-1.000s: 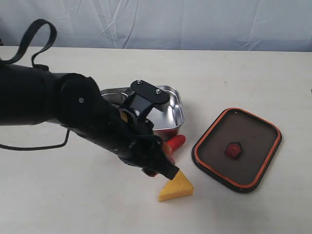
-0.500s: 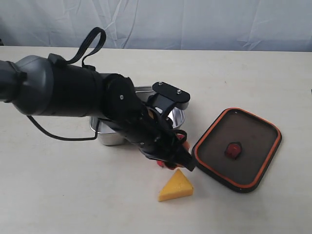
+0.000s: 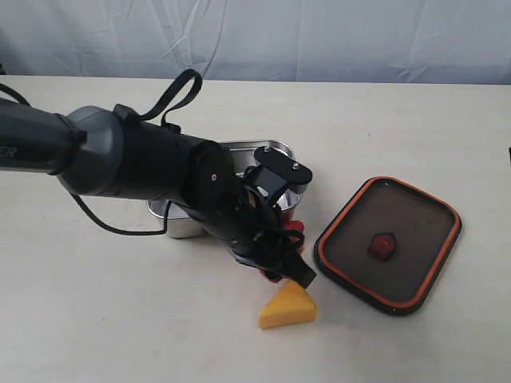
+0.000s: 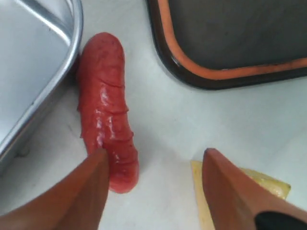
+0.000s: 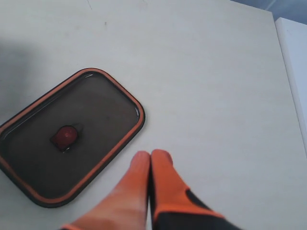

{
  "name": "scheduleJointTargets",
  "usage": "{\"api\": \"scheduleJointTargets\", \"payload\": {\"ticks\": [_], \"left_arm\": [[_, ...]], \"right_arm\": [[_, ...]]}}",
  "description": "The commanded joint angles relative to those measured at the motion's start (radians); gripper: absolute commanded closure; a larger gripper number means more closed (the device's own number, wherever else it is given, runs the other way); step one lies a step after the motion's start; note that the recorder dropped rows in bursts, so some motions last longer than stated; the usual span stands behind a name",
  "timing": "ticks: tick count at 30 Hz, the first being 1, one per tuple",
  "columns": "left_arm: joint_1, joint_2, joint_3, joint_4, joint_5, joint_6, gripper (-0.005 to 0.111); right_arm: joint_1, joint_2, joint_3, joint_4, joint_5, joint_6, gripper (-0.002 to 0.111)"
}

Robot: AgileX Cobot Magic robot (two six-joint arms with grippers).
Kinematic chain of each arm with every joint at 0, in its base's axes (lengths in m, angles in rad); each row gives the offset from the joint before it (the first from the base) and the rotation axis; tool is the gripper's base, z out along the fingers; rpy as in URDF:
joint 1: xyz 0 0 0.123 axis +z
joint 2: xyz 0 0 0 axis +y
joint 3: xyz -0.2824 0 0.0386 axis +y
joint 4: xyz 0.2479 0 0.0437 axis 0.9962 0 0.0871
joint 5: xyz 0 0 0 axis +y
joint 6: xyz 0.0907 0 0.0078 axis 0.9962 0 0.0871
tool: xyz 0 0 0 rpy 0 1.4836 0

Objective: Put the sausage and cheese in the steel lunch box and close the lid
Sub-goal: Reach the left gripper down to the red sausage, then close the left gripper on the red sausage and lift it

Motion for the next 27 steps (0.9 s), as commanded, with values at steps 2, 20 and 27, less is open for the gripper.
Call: {"api": "scheduleJointTargets", "payload": {"ticks": [2,20,27], "left_arm": [[-0.007,0.005,-0.029,0.038,-0.013,-0.018,0.052],[-0.007,0.006,-0.030,0.351,-0.042,-0.289,0.052],[-0.007,0.006,-0.030,0.318,-0.011,-0.289,0.052]], "right_arm": [[-0.001,-0.006,-0.003,0.008,0.007,-0.001,0.108],[-0.001,-0.006,-0.003,0.008,0.007,-0.001,0.108],[-0.001,-0.006,-0.003,0.011,0.007,-0.001,0.108]]}}
